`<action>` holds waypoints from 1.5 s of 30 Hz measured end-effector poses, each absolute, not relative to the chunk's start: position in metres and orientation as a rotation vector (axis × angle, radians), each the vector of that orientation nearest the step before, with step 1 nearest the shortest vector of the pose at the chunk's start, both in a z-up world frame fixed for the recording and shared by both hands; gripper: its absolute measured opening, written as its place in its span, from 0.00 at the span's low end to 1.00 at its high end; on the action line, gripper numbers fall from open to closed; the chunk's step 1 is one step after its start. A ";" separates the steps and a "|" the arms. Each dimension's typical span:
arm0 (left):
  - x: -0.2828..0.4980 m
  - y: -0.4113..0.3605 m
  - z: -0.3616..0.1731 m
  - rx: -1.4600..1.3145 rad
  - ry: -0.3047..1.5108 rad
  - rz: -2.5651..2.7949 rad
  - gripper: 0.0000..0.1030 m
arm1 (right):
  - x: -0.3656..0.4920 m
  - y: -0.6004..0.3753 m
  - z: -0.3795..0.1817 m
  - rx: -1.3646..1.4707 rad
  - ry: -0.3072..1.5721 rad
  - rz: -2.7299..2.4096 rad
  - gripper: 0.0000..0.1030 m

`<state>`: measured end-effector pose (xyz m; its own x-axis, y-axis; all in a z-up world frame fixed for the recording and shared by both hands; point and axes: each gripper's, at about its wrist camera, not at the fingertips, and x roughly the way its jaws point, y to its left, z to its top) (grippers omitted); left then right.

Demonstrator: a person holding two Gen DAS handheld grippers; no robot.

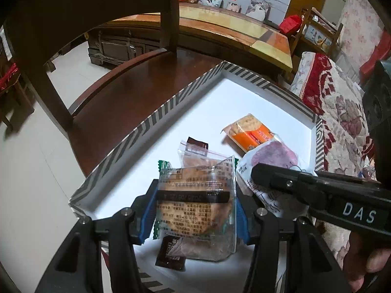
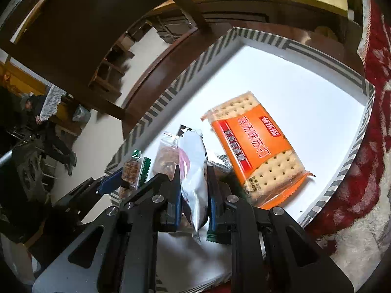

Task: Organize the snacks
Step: 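Open both tools over the white tray to drop the wafer and packet, then move both open tools back over the snacks on the blanket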

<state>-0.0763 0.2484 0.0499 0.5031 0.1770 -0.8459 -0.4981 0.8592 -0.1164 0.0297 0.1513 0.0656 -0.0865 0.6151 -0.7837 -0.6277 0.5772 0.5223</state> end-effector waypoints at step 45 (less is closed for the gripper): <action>-0.038 0.136 0.112 -0.304 0.892 0.197 0.95 | 0.040 -0.054 0.109 0.439 1.200 0.858 0.54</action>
